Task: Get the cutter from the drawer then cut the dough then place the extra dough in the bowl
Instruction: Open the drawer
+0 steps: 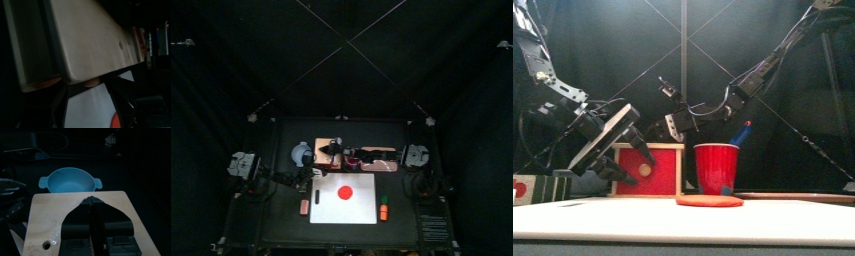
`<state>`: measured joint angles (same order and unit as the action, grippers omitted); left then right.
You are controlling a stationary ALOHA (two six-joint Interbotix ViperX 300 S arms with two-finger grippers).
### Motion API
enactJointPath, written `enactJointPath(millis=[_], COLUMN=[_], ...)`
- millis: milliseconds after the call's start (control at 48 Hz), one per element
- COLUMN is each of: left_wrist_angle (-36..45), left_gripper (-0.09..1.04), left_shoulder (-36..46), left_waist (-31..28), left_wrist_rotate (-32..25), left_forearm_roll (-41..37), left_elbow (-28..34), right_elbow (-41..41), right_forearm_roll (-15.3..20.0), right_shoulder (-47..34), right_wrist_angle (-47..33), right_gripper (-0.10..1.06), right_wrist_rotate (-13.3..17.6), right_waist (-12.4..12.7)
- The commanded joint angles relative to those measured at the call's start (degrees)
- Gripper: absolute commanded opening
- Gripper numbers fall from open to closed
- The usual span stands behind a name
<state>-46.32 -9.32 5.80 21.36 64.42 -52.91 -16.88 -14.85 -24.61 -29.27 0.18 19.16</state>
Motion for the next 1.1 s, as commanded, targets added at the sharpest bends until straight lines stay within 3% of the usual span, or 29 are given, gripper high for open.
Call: enactJointPath(millis=[21, 333, 688, 1104], left_wrist_angle=[-0.97, -1.93, -1.14, 8.88], left_gripper=[0.87, 0.85, 0.65, 0.65], left_shoulder=[-0.44, -0.79, -1.05, -0.26], left_waist=[-0.09, -0.18, 0.26, 3.34], left_wrist_rotate=[0.09, -0.09, 0.0, -0.18], left_forearm_roll=[-0.26, -0.35, -0.18, -1.14], left_elbow=[1.67, 1.93, 1.58, 2.37], right_elbow=[-0.18, -0.09, -0.09, 0.79], right_forearm_roll=[0.09, 1.76, 1.85, 2.46], right_shoulder=[0.35, -0.26, -0.35, -0.35], right_wrist_angle=[0.35, 0.35, 0.35, 0.44], right_gripper=[0.19, 0.19, 0.19, 0.19], right_wrist_rotate=[-0.09, -0.26, -0.26, -0.62], right_waist=[-0.44, -0.97, -1.05, -0.62])
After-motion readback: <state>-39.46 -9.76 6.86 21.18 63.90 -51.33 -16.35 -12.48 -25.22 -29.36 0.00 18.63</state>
